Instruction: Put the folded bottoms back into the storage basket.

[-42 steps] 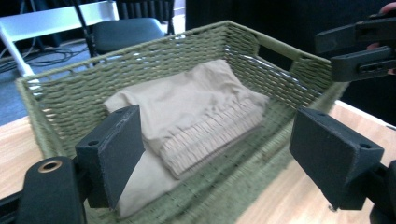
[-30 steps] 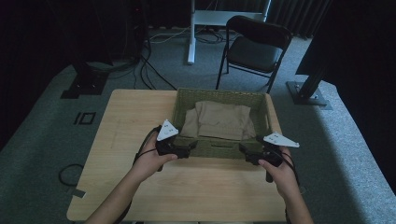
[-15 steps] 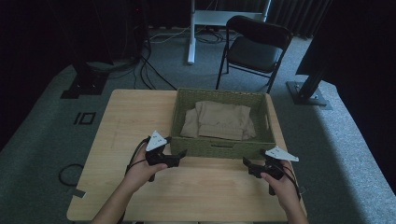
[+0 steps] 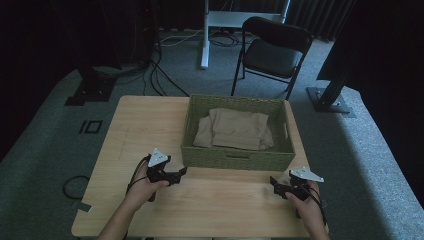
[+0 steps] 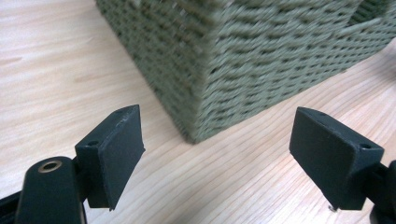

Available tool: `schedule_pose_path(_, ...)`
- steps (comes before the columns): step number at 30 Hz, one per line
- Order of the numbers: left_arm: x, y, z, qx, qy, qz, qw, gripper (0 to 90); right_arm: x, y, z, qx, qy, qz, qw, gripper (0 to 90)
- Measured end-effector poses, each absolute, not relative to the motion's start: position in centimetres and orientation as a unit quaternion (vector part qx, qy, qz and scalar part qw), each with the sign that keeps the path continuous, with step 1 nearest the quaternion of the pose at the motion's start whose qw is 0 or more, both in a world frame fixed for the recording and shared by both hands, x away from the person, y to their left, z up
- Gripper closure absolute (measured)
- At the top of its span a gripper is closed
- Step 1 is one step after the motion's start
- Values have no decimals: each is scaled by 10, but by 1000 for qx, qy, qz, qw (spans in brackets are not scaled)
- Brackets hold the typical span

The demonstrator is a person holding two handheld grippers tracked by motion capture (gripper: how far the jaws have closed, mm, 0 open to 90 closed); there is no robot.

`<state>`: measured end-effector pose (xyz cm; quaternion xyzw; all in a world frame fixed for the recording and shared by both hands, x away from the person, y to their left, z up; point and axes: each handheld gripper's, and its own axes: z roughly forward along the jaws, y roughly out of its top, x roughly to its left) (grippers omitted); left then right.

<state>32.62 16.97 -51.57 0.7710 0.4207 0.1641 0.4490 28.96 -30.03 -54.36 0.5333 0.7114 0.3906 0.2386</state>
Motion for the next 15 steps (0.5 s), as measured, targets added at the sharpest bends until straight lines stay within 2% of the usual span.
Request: schedule_pose_path(15,323,180,-542,787,452,176,381,184,291,-302,-556,563,724,325,233,150)
